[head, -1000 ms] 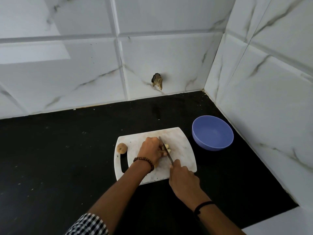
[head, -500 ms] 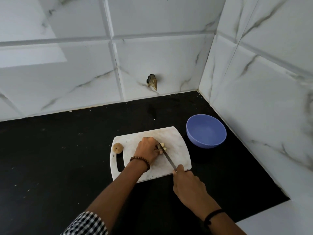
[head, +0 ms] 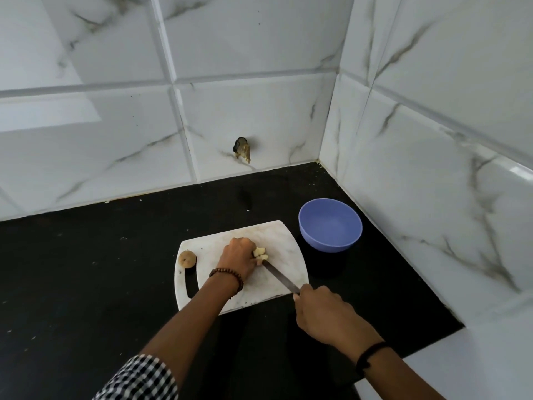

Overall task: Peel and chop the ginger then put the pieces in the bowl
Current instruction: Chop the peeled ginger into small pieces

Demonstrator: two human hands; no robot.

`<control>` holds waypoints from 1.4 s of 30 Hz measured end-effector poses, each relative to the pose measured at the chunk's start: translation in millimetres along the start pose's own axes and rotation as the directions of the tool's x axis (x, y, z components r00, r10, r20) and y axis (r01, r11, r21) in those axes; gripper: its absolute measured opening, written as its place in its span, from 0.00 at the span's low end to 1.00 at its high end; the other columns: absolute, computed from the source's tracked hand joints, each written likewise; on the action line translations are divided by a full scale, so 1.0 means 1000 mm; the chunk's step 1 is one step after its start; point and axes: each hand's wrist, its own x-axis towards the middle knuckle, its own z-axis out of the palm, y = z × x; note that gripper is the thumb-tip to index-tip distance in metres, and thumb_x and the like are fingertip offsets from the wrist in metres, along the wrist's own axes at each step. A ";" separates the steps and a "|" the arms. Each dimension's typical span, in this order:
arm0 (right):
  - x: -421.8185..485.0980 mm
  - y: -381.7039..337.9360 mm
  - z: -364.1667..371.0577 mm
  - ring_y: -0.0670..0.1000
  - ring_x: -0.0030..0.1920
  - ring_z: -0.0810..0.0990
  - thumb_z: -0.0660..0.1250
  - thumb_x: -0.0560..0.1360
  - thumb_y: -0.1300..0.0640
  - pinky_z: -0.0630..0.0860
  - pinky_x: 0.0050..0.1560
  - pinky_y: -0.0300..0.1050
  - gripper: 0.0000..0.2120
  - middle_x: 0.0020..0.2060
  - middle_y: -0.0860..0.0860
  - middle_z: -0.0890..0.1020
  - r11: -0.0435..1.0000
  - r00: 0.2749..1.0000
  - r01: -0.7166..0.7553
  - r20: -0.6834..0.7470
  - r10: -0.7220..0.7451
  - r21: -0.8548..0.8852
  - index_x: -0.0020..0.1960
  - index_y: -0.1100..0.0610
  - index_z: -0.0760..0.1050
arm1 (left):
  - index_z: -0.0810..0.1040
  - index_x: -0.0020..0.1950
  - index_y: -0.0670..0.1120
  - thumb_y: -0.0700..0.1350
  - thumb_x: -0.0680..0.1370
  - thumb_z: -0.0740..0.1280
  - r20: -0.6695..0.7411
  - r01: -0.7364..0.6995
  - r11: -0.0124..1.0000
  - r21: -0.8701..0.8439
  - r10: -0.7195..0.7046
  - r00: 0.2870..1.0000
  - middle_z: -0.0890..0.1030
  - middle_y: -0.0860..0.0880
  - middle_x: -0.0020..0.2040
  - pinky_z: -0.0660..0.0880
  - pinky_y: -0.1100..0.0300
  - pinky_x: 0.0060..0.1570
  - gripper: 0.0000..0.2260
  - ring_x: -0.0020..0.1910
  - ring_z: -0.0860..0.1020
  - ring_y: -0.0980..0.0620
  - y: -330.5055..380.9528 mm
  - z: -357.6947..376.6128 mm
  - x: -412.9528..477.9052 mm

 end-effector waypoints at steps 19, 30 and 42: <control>0.033 -0.007 0.007 0.45 0.36 0.74 0.53 0.82 0.43 0.71 0.36 0.40 0.16 0.44 0.50 0.77 0.924 0.993 0.029 -0.118 0.017 0.380 0.49 0.53 0.72 | 0.78 0.54 0.50 0.50 0.70 0.75 0.001 0.040 0.988 -0.149 -0.040 0.999 0.78 0.50 0.50 0.74 0.62 0.47 0.15 0.46 0.76 0.53 0.002 -0.003 0.003; 0.085 -0.039 0.006 0.46 0.44 0.78 0.61 0.81 0.46 0.69 0.35 0.35 0.15 0.51 0.52 0.78 0.872 0.976 0.064 -0.211 0.046 0.485 0.62 0.55 0.69 | 0.78 0.52 0.47 0.44 0.71 0.75 0.019 -0.019 0.988 -0.151 0.023 1.000 0.77 0.50 0.51 0.77 0.61 0.51 0.12 0.47 0.77 0.54 -0.007 -0.007 0.009; 0.107 -0.039 0.004 0.46 0.46 0.79 0.68 0.78 0.51 0.72 0.35 0.33 0.18 0.51 0.51 0.78 0.895 0.978 0.100 -0.207 -0.008 0.436 0.62 0.55 0.66 | 0.78 0.57 0.47 0.42 0.72 0.73 0.087 -0.036 0.977 -0.210 0.056 0.995 0.77 0.49 0.52 0.77 0.64 0.50 0.15 0.47 0.78 0.54 -0.011 -0.015 0.016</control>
